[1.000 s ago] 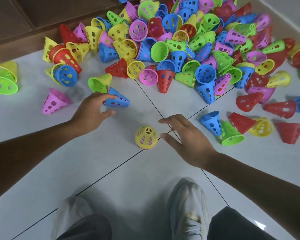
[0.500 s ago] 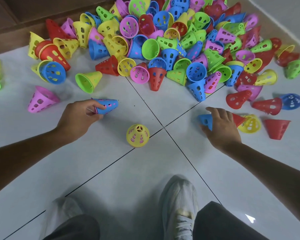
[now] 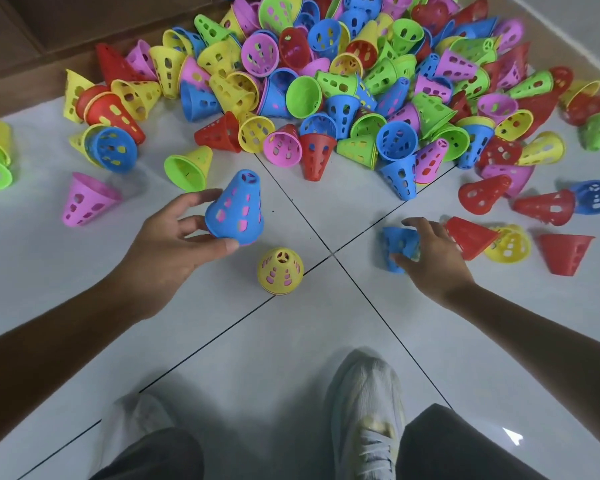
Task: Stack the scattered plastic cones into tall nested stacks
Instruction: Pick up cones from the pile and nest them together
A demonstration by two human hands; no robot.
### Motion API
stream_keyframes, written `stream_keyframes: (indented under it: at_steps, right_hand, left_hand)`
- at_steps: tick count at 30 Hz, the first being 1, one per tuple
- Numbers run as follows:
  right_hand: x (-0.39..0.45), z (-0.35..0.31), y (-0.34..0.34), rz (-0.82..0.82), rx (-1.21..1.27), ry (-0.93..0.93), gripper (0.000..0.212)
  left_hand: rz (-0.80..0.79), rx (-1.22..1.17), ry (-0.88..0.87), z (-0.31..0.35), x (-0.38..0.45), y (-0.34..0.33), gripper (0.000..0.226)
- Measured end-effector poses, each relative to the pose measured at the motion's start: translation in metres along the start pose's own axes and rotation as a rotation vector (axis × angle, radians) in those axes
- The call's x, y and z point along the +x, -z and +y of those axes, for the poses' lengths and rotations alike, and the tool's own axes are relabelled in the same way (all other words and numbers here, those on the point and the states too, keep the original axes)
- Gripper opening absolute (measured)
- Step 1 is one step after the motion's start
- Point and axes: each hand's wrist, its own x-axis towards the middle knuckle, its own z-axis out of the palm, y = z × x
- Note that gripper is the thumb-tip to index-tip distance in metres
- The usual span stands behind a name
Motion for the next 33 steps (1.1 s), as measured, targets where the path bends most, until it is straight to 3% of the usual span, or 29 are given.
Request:
stream_keyframes:
  at_steps: [3, 9, 16, 24, 33]
  right_hand:
    - [-0.002, -0.007, -0.005, -0.047, 0.018, 0.025, 0.062]
    - [-0.005, -0.020, -0.017, -0.085, 0.043, 0.004, 0.067]
    - [-0.007, -0.031, -0.024, -0.061, 0.190, -0.048, 0.079]
    - [-0.020, -0.050, -0.022, -0.142, 0.542, -0.143, 0.075]
    - [-0.050, -0.089, 0.007, -0.319, 0.632, 0.028, 0.088]
  left_hand:
    - [-0.072, -0.088, 0.029, 0.004, -0.007, -0.008, 0.071]
    - [-0.176, 0.003, 0.011, -0.012, -0.010, -0.023, 0.069]
    - [-0.169, 0.324, -0.112, -0.036, -0.006, -0.035, 0.061]
    - [-0.173, 0.572, -0.222, -0.060, 0.002, -0.033, 0.059]
    - [-0.174, 0.708, -0.227, -0.071, 0.007, -0.016, 0.045]
